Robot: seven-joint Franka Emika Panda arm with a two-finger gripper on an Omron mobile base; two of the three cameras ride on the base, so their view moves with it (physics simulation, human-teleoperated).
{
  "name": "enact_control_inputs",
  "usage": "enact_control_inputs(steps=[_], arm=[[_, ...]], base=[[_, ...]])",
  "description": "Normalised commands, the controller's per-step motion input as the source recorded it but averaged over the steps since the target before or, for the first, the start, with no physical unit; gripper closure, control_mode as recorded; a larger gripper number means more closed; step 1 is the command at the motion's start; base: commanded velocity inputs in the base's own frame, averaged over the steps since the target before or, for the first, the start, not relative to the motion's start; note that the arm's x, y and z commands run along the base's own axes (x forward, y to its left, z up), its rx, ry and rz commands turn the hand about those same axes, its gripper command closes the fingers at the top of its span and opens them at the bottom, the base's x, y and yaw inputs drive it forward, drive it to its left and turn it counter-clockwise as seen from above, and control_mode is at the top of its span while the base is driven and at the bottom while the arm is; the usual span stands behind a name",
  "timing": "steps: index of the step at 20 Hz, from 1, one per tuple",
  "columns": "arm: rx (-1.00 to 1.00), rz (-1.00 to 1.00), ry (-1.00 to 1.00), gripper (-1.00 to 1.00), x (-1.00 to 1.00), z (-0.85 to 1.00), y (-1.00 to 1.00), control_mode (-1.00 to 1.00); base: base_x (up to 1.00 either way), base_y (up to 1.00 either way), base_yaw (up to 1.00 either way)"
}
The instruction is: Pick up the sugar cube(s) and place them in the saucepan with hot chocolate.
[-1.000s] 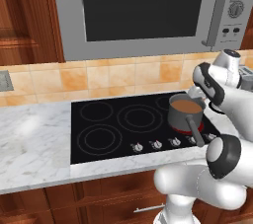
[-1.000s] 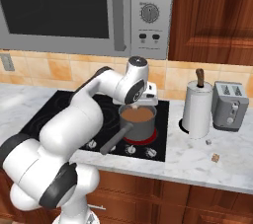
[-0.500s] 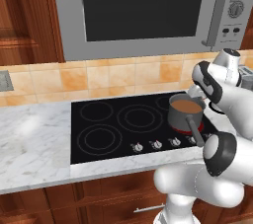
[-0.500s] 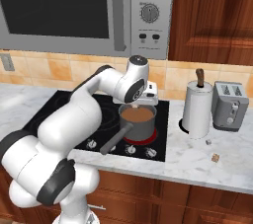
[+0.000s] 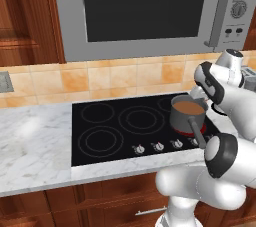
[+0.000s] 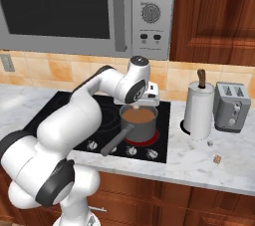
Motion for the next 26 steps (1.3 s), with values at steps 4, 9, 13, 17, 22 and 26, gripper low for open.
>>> enact_control_inputs(steps=[4,9,13,17,22,26], arm=[[-0.03,0.0,0.0,1.0,0.17,0.0,0.0,-1.0],[-0.03,0.0,0.0,1.0,0.27,0.0,0.0,-1.0],[0.0,0.0,0.0,1.0,0.14,0.0,0.05,-1.0],[0.0,0.0,0.0,1.0,0.13,0.0,0.11,-1.0],[0.0,0.0,0.01,1.0,0.05,0.0,0.0,-1.0],[0.0,0.0,0.03,1.0,0.02,-0.02,0.0,-1.0]], base=[[0.0,0.0,0.0],[0.0,0.0,0.0],[0.0,0.0,0.0],[0.0,0.0,0.0],[0.0,0.0,0.0],[0.0,0.0,0.0]])
